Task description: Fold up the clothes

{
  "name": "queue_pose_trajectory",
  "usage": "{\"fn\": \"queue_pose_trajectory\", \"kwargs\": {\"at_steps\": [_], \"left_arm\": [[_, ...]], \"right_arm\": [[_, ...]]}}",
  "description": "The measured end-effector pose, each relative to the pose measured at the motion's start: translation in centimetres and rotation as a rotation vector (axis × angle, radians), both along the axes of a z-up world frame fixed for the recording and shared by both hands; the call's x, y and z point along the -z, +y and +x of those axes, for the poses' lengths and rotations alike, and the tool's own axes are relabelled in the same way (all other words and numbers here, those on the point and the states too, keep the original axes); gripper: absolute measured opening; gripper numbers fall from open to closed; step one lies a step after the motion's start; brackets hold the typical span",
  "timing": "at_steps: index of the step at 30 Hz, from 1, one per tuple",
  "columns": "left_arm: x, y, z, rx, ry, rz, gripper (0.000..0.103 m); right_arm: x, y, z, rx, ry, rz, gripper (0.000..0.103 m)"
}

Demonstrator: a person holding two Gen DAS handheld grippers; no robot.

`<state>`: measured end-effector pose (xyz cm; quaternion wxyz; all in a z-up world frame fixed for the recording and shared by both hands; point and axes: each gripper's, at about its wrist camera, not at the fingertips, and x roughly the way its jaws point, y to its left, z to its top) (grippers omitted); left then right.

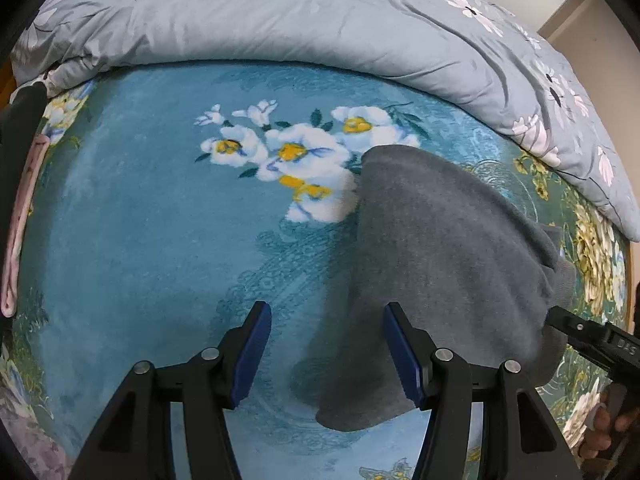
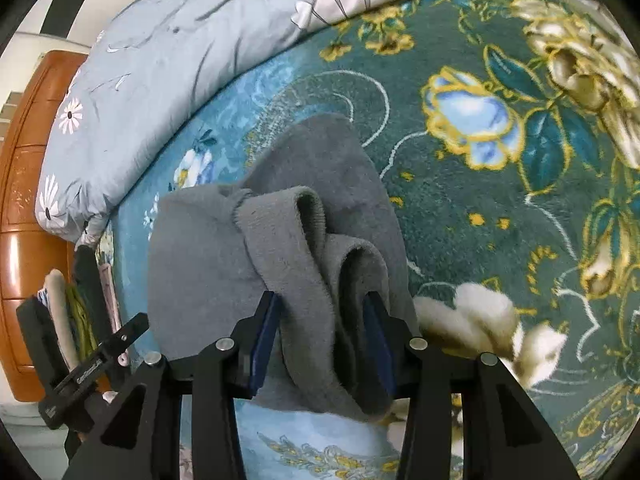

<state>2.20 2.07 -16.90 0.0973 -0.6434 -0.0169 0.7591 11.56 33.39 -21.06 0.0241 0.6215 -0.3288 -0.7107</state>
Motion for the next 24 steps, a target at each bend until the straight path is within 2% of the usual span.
{"fn": "queue_pose_trajectory", "kwargs": {"at_steps": [4,5,8,11,15,20,24], "left_arm": [[0.0,-0.3,-0.2,-0.009,-0.004,0.002,0.062],[0.0,-0.4,-0.3,-0.011,-0.006,0.003,0.062],[0.0,-0.6,-0.4,-0.019,-0.012,0.006,0.062],[0.0,-0.8,-0.6,-0.026,-0.016,0.015,0.062],[-0.2,-1.0,-0.8,-0.026,-0.017,0.048,0.062],[0.5,-0.7,-1.6,0.011,-0.061,0.062,0.062],[1.9,-0.6,-1.8,0.043,-0.113,0.029,0.062]], "right_arm": [[0.4,0.3,-0.6,0.029,0.014,-0.087,0.042],[0.5,0.4,-0.7,0.036,0.018,-0.109,0.03],[-0.5,-0.2,-1.4,0.007,0.042,-0.123,0.013],[-2.8,-0.1,-1.9,-0.018,0.114,-0.125,0.011],[-4.7,0.5,-3.3,-0.076,0.172,-0.024,0.01],[-0.6,2.0,-4.3,-0.083,0.061,0.004,0.011],[-0.6,2.2,-3.9,-0.088,0.06,-0.003,0.015]]}}
